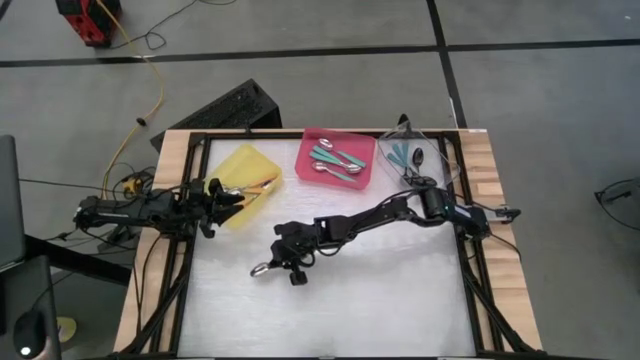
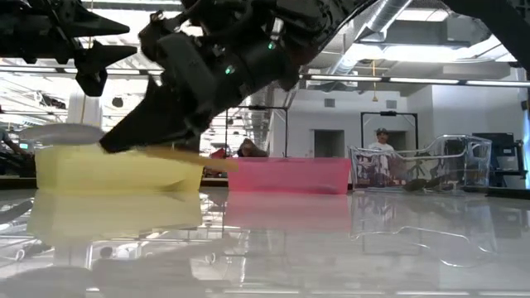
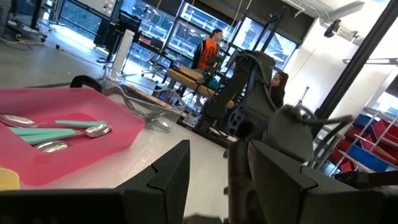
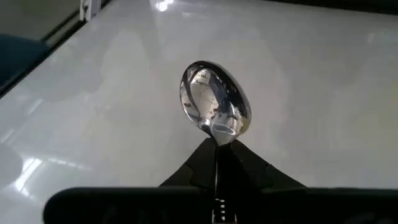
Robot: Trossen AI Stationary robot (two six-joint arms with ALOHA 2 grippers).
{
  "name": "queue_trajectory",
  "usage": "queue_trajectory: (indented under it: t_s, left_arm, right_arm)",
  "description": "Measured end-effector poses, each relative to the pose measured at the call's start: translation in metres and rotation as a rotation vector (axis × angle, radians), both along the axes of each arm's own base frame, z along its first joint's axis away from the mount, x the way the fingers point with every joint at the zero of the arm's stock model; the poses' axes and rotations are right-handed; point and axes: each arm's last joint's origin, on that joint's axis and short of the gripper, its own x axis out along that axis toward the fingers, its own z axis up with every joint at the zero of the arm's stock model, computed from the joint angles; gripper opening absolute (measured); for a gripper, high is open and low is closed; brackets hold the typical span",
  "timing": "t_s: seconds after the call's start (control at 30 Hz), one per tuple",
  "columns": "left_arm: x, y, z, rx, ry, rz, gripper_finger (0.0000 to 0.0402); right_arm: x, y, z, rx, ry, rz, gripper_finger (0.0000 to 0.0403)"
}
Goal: Sort silverware by color (type)
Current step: Put the yellow spoon into the yellow bin
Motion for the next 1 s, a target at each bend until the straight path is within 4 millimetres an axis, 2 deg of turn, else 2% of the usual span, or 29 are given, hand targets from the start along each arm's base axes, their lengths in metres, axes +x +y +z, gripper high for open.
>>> queue_trajectory:
  t_s: [0.33, 0.5, 1.0]
  left_arm:
    - [0.0, 0.0, 0.0, 0.0, 0.001, -0.006, 0.0148]
    - [0.0, 0.0, 0.0, -0.001, 0.001, -0.006, 0.0148]
    - [0.0, 0.0, 0.0, -0.001, 0.002, -0.007, 0.0148]
  right_arm:
    - [-0.009, -0.01, 0.039, -0.086, -0.024, -0.063, 0.0052]
    - [-0.017, -0.013, 0.048, -0.189, 0.022, -0.073, 0.0052]
    - [-0.025, -0.017, 0.039, -0.221, 0.149, -0.057, 0.0052]
